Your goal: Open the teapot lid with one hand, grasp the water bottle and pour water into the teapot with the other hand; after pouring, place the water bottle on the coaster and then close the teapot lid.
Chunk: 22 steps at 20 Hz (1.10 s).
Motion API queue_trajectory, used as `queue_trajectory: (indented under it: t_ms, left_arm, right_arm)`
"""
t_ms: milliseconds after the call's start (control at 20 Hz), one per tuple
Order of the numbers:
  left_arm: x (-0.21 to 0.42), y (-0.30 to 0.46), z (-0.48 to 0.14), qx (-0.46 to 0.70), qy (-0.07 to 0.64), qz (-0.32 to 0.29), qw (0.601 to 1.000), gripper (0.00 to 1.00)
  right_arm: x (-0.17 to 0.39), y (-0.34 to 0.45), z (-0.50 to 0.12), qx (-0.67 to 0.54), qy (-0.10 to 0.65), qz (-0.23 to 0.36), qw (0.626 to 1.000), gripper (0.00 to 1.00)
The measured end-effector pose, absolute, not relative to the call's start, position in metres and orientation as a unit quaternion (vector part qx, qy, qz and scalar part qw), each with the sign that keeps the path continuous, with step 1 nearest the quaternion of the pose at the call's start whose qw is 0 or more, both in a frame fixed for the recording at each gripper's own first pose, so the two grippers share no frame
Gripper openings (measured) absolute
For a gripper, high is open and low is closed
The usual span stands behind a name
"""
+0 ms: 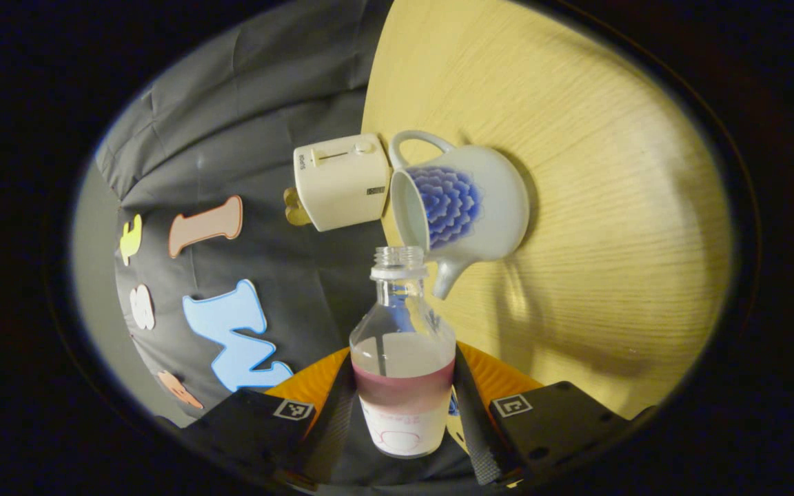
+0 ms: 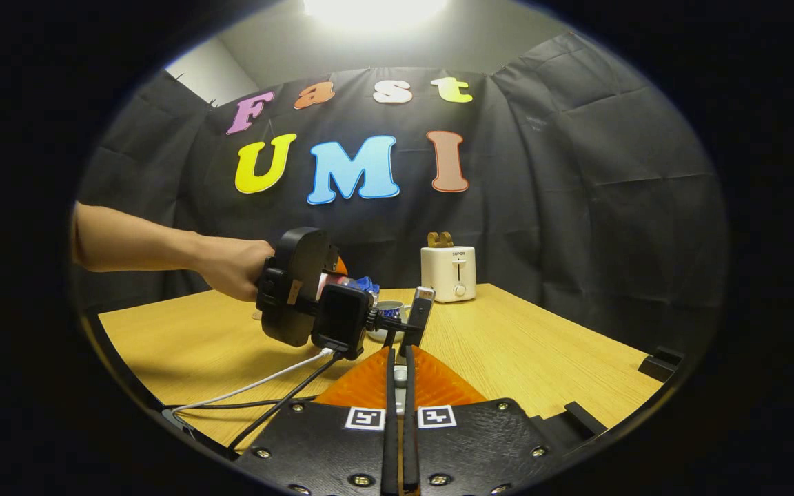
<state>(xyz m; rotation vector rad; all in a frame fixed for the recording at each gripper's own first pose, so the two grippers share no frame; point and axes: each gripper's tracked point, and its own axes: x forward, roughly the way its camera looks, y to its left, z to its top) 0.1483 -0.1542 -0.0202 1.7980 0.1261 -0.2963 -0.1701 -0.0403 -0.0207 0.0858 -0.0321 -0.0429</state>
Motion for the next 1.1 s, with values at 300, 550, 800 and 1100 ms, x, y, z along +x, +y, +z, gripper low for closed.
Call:
queue_trajectory:
  t_ms: [300,550,800,1100]
  left_arm:
    - [0.147,-0.156,-0.017,0.808,0.057,-0.126,0.572,0.85]
    - [0.149,-0.158,-0.014,0.814,0.061,-0.127,0.564,0.76]
    - [0.148,-0.16,-0.01,0.828,0.06,-0.121,0.544,0.85]
    - [0.147,-0.163,-0.007,0.844,0.053,-0.117,0.521,0.79]
  right_arm:
    - [-0.17,-0.042,-0.02,0.044,-0.018,-0.023,0.999,0.03]
    - [-0.172,-0.045,-0.02,0.045,-0.017,-0.025,0.999,0.03]
    - [-0.172,-0.043,-0.021,0.044,-0.015,-0.023,0.999,0.03]
    - [-0.172,-0.044,-0.021,0.045,-0.015,-0.023,0.999,0.03]
